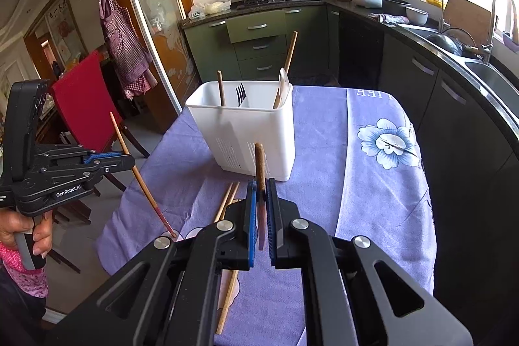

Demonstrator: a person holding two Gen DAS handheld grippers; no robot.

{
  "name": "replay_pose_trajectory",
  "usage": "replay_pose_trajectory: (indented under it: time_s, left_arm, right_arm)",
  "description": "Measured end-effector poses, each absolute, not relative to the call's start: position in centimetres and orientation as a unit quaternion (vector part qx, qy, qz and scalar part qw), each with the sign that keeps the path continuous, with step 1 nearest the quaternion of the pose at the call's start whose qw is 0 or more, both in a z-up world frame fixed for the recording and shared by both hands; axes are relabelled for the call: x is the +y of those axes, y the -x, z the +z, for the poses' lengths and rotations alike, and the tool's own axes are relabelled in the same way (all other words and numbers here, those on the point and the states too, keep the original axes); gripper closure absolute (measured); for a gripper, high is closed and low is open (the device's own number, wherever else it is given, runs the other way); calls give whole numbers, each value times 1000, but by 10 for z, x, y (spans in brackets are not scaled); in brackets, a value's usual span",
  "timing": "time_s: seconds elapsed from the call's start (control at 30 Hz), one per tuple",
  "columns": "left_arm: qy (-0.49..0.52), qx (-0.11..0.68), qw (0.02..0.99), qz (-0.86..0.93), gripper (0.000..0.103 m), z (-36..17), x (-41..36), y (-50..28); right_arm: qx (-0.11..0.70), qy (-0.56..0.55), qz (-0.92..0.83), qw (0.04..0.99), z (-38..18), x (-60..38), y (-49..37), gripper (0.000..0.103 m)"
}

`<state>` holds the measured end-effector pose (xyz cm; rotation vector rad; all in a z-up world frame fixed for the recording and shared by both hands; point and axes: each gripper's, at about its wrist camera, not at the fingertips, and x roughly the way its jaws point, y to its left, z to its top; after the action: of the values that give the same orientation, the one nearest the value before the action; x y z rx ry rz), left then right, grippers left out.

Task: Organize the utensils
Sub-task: 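Insert the left gripper's chopstick into the holder while the right gripper inserts its chopstick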

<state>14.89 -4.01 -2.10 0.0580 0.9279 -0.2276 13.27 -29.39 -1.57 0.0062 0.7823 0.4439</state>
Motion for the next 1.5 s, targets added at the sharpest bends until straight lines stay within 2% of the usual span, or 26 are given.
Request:
replay_pose_trajectory:
  time_s: [0.33,0.8,0.97,1.17,1.5]
  left_arm:
    - [-27,432,893,-123,97,8,-45,-161]
    - [-20,354,925,-138,97,126,-50,-190]
    - [-18,323,938,-126,97,150,-54,-212]
    - [-13,334,936,-110,97,132,-58,-255]
    - [-7,425,899,-106,97,49,-53,-290]
  right_arm:
    - [352,9,218,910,23,-287,-144,96]
    - [266,-1,225,937,140,-282,-166,96]
    - [249,-15,216,944,164,-279,-193,96]
    - [266,-34,212,940,157,-270,-239,96]
    - [347,-26,214,913,73,-251,-292,96]
